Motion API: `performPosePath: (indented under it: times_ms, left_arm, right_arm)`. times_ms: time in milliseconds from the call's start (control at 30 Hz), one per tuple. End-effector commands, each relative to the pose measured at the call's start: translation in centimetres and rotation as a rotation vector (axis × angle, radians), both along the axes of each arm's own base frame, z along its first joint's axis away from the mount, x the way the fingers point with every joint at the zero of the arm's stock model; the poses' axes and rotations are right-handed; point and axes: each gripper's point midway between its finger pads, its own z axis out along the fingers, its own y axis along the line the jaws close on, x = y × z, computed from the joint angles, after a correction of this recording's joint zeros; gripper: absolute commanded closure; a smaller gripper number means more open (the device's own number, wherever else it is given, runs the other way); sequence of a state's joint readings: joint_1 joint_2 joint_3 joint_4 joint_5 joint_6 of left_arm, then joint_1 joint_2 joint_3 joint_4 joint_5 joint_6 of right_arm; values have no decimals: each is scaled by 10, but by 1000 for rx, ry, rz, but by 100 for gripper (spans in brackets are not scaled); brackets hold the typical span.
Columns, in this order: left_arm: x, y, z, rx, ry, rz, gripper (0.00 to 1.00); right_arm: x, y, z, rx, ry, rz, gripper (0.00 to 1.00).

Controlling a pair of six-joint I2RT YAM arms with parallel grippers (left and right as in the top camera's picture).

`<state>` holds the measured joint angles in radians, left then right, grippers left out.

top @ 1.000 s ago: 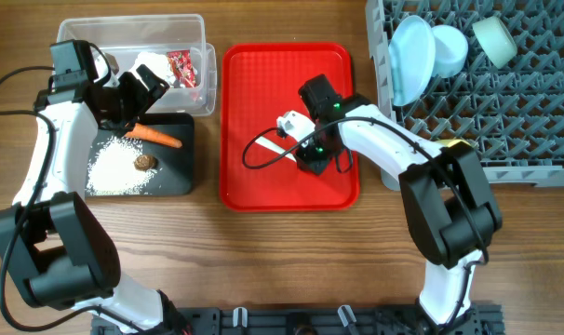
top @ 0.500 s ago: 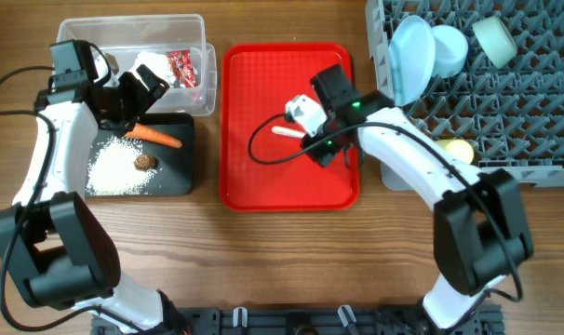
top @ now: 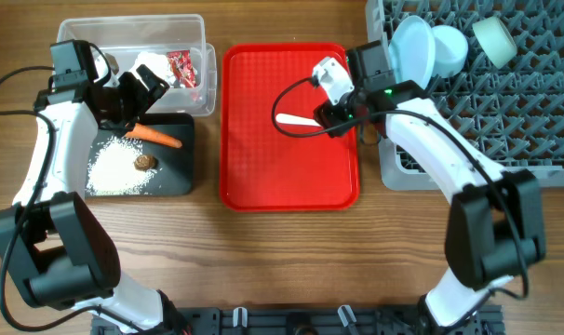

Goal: Sort waste into correct bins and load items into the dishwasher rack

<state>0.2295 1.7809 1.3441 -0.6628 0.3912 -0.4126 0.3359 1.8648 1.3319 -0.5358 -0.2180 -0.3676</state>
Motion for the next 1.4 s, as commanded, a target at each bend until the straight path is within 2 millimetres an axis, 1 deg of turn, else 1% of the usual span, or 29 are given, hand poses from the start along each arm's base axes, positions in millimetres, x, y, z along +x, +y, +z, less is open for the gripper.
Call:
performPosePath:
  times_ms: [0, 33, 67, 100, 133, 267, 300, 367, 500, 533, 767, 833, 900, 967, 1000, 1067, 1133, 1200, 1267, 1367]
  left_arm:
    - [0, 1, 8, 3, -23, -9, 0]
    - [0, 1, 8, 3, -23, -9, 0]
    - [0, 1, 8, 3, -23, -9, 0]
    - [0, 1, 8, 3, -23, -9, 0]
    - [0, 1, 8, 3, -23, -9, 0]
    - [0, 1, 8, 3, -23, -9, 0]
    - [0, 1, 8, 3, -23, -9, 0]
    - [0, 1, 8, 3, -23, -9, 0]
    - [0, 1, 8, 3, -23, -9, 0]
    - [0, 1, 8, 3, -23, -8, 0]
    - [0, 1, 8, 3, -23, -9, 0]
    - [0, 1, 8, 3, -23, -9, 0]
    - [0, 1, 8, 3, -23, -9, 0]
    - [0, 1, 8, 3, -23, -9, 0]
    - [0, 1, 8, 3, -23, -9, 0]
    - [0, 1, 8, 3, -23, -9, 0]
    - [0, 1, 8, 3, -23, -9, 0]
    - [0, 1, 8, 3, -23, -9, 0]
    - [0, 1, 8, 3, -23, -9, 0]
    - [0, 1, 8, 3, -23, -9, 0]
  right_arm:
    - [-6, -8, -53, -84, 91, 33, 32]
    - [-5, -13, -62, -118, 98, 19, 29]
    - [-4, -16, -66, -136, 99, 19, 27]
    - [-5, -18, -76, -158, 102, 53, 24]
    - [-4, -18, -79, -161, 101, 58, 23]
    - [-3, -17, -96, -165, 118, 58, 22]
    - [-4, -17, -99, -165, 129, 56, 24]
    - [-7, -18, -105, -166, 148, 51, 30]
    - [-11, -19, -109, -164, 173, 27, 54]
    - [-11, -19, -109, -160, 181, 11, 57]
    - [-27, -9, -109, -94, 250, 41, 76]
    - [-34, -6, -109, -76, 280, 50, 80]
    - [-40, -7, -110, -75, 307, 53, 85]
    - [-45, -9, -110, -82, 329, 52, 93]
    - [-47, -9, -111, -85, 338, 52, 96]
    - [-50, -10, -111, -86, 351, 43, 96]
    - [-49, -8, -108, -67, 354, 29, 96]
    - [-48, 2, -94, -8, 342, 48, 96]
    - [-41, 11, -70, 51, 307, 43, 96]
    - [-30, 23, -15, 144, 201, 72, 96]
